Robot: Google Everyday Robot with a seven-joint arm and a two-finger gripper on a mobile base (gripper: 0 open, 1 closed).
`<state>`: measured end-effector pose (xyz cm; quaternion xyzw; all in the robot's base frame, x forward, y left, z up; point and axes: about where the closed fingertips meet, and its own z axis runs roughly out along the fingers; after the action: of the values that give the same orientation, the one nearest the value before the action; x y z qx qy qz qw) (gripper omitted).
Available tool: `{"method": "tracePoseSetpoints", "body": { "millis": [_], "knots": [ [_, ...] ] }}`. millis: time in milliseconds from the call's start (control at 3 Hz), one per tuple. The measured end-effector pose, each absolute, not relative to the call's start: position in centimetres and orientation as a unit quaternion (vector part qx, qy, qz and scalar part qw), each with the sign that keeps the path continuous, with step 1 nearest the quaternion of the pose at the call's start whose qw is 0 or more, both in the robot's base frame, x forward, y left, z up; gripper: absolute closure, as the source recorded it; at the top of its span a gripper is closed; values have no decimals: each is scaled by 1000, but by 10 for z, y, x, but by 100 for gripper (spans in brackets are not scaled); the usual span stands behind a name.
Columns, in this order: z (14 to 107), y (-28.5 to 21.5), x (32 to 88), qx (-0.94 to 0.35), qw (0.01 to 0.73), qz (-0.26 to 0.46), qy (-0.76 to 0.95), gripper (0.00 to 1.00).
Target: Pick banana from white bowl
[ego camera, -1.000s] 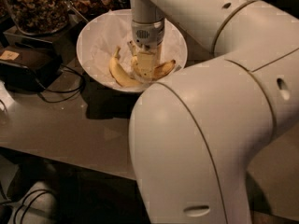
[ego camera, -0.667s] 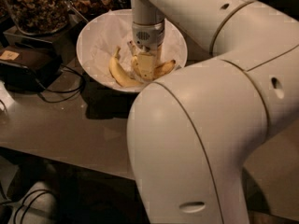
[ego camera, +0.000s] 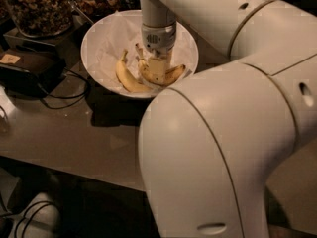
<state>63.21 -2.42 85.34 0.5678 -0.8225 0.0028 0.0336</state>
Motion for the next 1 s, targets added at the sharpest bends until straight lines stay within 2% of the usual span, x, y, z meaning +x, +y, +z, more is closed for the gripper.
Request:
{"method": "tracePoseSetpoints", "body": {
  "millis": [333, 667, 1000],
  "knots": [
    [853, -24, 632, 568, 34, 3, -822, 100],
    [853, -24, 632, 568, 33, 3, -823, 100],
    [866, -23, 637, 569, 3, 0, -822, 100]
  ]
}}
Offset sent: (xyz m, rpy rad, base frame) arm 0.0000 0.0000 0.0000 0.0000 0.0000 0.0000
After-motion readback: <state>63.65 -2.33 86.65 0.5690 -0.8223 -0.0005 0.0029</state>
